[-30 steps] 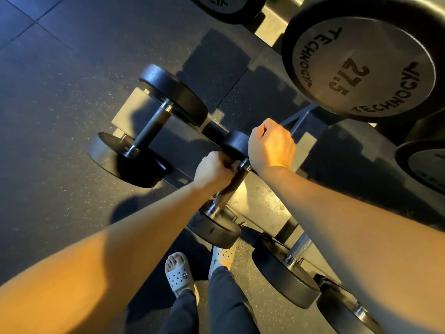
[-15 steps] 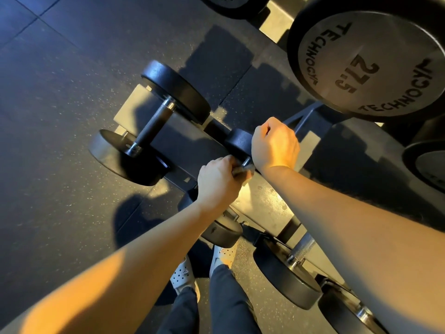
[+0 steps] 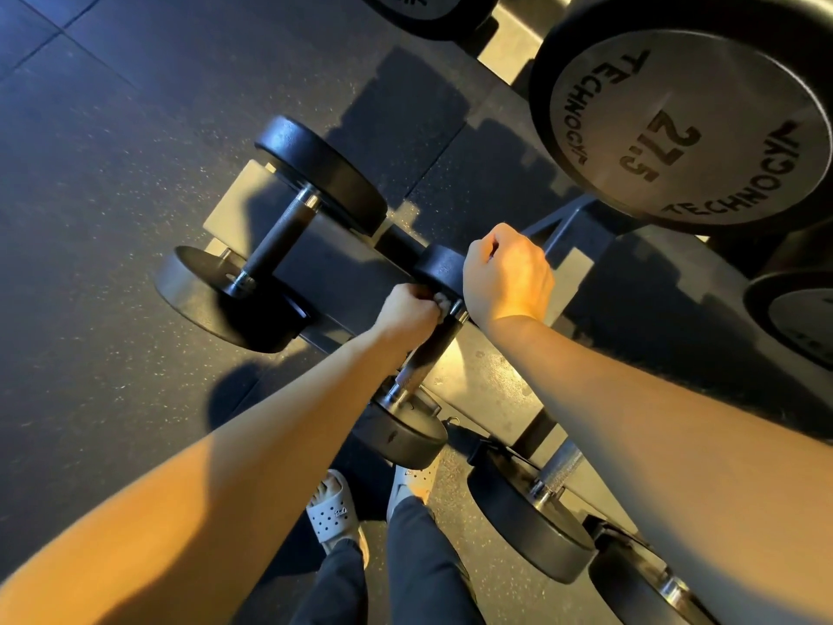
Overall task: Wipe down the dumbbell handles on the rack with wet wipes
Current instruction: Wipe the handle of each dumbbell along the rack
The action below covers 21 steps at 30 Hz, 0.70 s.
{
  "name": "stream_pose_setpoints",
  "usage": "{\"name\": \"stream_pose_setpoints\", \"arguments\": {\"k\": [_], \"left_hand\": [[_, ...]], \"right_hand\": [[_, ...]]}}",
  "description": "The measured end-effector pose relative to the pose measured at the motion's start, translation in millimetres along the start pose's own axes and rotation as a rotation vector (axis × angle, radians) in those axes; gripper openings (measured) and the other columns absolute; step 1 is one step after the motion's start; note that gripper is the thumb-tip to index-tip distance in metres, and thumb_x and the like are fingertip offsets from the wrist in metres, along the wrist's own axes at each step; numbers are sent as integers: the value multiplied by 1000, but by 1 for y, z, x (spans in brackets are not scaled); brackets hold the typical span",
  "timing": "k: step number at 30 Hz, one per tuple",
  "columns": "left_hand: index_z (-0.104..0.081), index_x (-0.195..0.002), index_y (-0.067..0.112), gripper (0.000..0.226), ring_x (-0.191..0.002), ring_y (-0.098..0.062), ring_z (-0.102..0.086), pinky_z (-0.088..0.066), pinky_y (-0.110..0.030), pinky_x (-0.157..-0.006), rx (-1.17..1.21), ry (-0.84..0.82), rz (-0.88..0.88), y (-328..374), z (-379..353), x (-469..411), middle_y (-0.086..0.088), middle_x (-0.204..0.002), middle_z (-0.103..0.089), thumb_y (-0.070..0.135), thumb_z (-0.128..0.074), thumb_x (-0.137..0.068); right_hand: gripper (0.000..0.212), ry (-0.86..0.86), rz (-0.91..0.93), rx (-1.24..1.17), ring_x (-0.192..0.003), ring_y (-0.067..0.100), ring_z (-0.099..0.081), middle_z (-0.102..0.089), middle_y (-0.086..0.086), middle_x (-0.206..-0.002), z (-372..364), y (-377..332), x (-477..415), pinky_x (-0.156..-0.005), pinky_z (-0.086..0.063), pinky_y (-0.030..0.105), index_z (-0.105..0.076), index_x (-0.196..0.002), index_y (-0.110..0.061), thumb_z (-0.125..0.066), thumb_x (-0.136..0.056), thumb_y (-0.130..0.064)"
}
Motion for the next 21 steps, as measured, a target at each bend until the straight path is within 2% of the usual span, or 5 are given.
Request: {"name": "stream_pose_setpoints", "arguments": {"k": [4, 11, 13, 16, 21], "left_hand": [[-62, -113, 8, 16, -78, -16, -75, -57, -34, -77, 122, -161, 179, -2, 6, -10, -7, -86, -77, 15, -49, -106], [-64, -97, 23, 9, -80, -11, -66, -48, -21, -63, -921, -51, -197, -11, 21, -7, 3, -89, -66, 17, -58, -97], [-69, -99, 21, 8, -86, -15, -71, -57, -28, -73, -766, 110, -267, -16, 21, 1, 2, -92, -70, 21, -62, -97], [-65, -108, 23, 12, -82, 0, -69, -54, -15, -68, -303, 136, -280, -10, 0, 14, 9, -95, -69, 23, -69, -96], [-71, -115, 18, 17, -97, -4, -49, -36, -9, -70, -521, 393, -419, -28, -35, 13, 9, -108, -52, 22, -65, -99]], "right_hand": [[24, -8, -7, -5, -67, 20, -59, -58, 2, -71, 0, 0, 0, -65, -53, 43, -58, -79, -16, -45, -98, -22], [24, -34, -12, -12, -63, 15, -53, -57, 2, -69, 2, 1, -1, -64, -52, 41, -58, -79, -17, -45, -98, -21], [24, -43, -33, -48, -64, 15, -54, -57, 1, -69, 2, 2, -3, -66, -53, 41, -58, -78, -17, -46, -99, -22], [26, -36, -61, -86, -65, 16, -53, -55, -1, -68, 2, 3, -3, -68, -53, 44, -57, -76, -18, -45, -98, -22], [25, -28, -65, -87, -64, 15, -52, -55, -1, -67, 3, 2, -1, -65, -50, 42, -55, -74, -18, -45, -97, -23]]}}
Point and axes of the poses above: each hand's wrist, its own x-axis away from the middle knuckle, its own z-axis out of the back of the hand, y = z × x, the point moved 1 cm from there along -x, towards the middle knuckle
